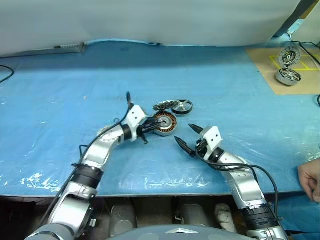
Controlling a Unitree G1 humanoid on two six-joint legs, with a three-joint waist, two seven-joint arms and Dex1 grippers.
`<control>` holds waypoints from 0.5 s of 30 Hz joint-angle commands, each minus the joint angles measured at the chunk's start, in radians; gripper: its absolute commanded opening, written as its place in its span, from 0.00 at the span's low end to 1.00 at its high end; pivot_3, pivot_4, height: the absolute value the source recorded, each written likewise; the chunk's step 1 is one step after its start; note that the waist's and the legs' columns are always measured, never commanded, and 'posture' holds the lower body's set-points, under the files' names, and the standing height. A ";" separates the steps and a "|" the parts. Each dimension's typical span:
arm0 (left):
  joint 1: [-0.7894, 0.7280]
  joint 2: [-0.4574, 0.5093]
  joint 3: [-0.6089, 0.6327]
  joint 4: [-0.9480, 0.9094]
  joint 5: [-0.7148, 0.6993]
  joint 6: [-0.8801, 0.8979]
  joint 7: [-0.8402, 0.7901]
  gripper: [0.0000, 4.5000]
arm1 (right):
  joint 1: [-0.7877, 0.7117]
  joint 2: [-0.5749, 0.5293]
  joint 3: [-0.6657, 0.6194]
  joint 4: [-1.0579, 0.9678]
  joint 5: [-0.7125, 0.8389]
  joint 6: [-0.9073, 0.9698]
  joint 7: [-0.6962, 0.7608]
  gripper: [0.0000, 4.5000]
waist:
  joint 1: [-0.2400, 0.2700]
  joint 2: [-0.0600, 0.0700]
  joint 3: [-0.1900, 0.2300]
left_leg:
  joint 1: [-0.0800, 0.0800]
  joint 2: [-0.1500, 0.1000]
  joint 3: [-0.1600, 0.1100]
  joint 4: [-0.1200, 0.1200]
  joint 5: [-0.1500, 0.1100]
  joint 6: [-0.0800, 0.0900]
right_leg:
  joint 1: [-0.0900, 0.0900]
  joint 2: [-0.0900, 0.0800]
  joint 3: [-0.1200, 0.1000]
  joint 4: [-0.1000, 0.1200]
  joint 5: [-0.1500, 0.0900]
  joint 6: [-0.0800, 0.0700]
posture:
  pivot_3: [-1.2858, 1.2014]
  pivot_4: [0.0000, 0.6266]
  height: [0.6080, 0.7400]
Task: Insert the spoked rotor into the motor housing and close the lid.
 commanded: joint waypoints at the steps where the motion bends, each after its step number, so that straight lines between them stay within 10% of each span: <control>1: 0.052 0.035 0.090 -0.096 -0.045 0.011 0.034 0.48 | -0.012 -0.001 -0.001 -0.008 0.004 -0.024 -0.002 0.95 | 0.001 0.000 0.000 | 0.000 0.000 0.000 0.000 0.000 0.000 | 0.000 0.000 0.000 0.000 0.000 0.000 | 0.52 0.24 1.00; 4: 0.113 0.060 0.139 -0.125 -0.040 0.010 0.077 0.71 | -0.019 -0.001 0.001 -0.006 0.006 -0.021 0.001 0.95 | 0.001 0.000 0.000 | 0.000 0.000 0.000 0.000 0.000 0.000 | 0.000 0.000 0.000 0.000 0.000 0.000 | 0.52 0.24 1.00; 15: 0.152 0.038 0.203 -0.002 0.072 -0.107 0.321 0.71 | -0.031 -0.006 0.009 0.005 0.006 -0.020 0.016 0.95 | 0.002 0.000 0.000 | 0.000 0.000 0.000 0.000 0.000 0.000 | 0.000 0.000 0.000 0.000 0.000 0.000 | 0.52 0.24 1.00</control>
